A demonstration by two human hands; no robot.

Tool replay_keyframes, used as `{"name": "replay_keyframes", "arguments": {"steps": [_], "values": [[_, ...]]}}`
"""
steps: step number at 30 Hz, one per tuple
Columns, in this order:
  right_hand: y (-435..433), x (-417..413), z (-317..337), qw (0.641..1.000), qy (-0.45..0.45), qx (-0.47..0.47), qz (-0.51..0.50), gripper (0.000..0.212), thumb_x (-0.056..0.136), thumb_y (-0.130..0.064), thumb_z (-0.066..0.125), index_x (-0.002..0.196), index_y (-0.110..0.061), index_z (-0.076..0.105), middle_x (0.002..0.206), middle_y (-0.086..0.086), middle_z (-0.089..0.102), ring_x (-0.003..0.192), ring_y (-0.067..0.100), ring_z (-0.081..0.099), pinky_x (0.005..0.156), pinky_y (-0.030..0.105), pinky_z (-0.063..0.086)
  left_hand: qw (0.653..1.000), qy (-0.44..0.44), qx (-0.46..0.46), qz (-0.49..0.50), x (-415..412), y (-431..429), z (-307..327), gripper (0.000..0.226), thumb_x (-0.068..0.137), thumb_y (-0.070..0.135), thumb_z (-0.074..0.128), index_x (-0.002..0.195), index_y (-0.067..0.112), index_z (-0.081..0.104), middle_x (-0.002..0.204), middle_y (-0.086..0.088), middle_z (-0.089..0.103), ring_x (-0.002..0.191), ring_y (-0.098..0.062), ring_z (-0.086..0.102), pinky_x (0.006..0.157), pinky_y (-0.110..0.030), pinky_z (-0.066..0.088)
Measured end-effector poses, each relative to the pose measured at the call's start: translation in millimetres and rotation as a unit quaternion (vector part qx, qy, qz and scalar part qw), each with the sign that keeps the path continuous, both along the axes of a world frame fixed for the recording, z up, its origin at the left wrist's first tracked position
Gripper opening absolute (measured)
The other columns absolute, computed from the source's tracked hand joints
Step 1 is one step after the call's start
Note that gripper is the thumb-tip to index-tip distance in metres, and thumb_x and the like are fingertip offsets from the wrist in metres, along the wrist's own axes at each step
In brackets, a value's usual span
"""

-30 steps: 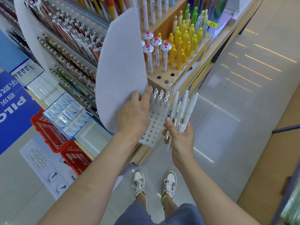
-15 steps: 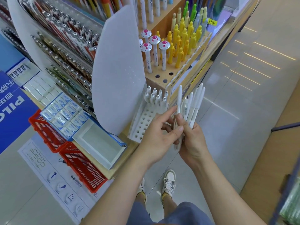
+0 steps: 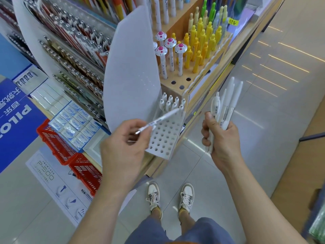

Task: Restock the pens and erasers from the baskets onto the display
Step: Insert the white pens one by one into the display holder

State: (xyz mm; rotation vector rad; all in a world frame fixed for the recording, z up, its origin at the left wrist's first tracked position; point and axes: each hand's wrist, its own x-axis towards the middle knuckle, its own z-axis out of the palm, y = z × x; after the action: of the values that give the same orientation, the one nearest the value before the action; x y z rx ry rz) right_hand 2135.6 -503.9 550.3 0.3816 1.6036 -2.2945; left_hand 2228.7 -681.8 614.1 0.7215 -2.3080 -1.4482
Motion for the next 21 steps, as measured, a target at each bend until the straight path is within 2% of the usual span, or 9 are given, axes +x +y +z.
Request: {"name": "replay_keyframes", "arguments": {"steps": [3,5,7,9,15,21], "values": [[-1.8,2.0,-8.2,1.000,-0.006,0.027,0.001,0.010,0.090,-0.017,0.065,0.091,-0.012,0.057,0.064,0.001,0.049,0.053,0.014,0.041,0.040,0.022,0.031,0.991,-0.002,-0.133,-0.033,-0.8,-13.3,4.2,0.018,0.082,0.024,0.073,0.079,0.041,0.067,0.070,0.013,0.066,0.062,-0.007,0.062,0.060,-0.021,0.051],[-6.1,5.5,-12.9,0.999,-0.016,0.040,0.008,0.010,0.089,-0.017,0.066,0.090,-0.012,0.058,0.065,0.002,0.049,0.053,0.014,0.041,0.040,0.023,0.031,0.964,-0.007,-0.252,-0.088,-6.0,-16.3,-1.9,0.003,0.085,0.023,0.068,0.086,0.024,0.070,0.072,0.009,0.065,0.064,-0.009,0.056,0.061,-0.023,0.046],[-10.2,8.4,-16.2,0.998,-0.022,0.049,0.018,0.011,0.088,-0.018,0.067,0.090,-0.011,0.058,0.065,0.002,0.049,0.053,0.015,0.041,0.040,0.023,0.032,0.936,-0.016,-0.330,-0.118,-13.6,-15.9,-11.5,0.011,0.086,0.022,0.063,0.087,0.013,0.070,0.073,0.002,0.064,0.062,-0.010,0.053,0.059,-0.020,0.038],[-13.0,10.8,-18.4,0.998,-0.021,0.057,0.028,0.013,0.088,-0.018,0.067,0.092,-0.010,0.058,0.066,0.002,0.048,0.053,0.014,0.042,0.041,0.023,0.033,0.926,-0.013,-0.353,-0.131,-20.9,-14.9,-20.4,0.013,0.086,0.021,0.063,0.086,0.010,0.069,0.072,0.000,0.063,0.059,-0.014,0.053,0.059,-0.020,0.034],[-16.3,13.7,-23.1,0.997,-0.028,0.056,0.036,0.015,0.088,-0.018,0.067,0.096,-0.008,0.059,0.067,0.003,0.050,0.054,0.015,0.042,0.041,0.024,0.033,0.919,-0.004,-0.357,-0.167,-35.3,-9.8,-30.1,0.015,0.087,0.023,0.060,0.084,0.011,0.068,0.070,0.000,0.063,0.057,-0.016,0.055,0.051,-0.027,0.044],[-20.6,14.0,-25.1,0.998,-0.035,0.051,0.034,0.010,0.088,-0.019,0.069,0.094,-0.017,0.062,0.085,0.007,0.060,0.057,0.015,0.044,0.043,0.025,0.034,0.903,-0.021,-0.375,-0.209,-50.2,-3.1,-34.2,0.016,0.084,0.022,0.063,0.075,0.010,0.064,0.063,-0.002,0.058,0.051,-0.023,0.054,0.046,-0.030,0.045]]}}
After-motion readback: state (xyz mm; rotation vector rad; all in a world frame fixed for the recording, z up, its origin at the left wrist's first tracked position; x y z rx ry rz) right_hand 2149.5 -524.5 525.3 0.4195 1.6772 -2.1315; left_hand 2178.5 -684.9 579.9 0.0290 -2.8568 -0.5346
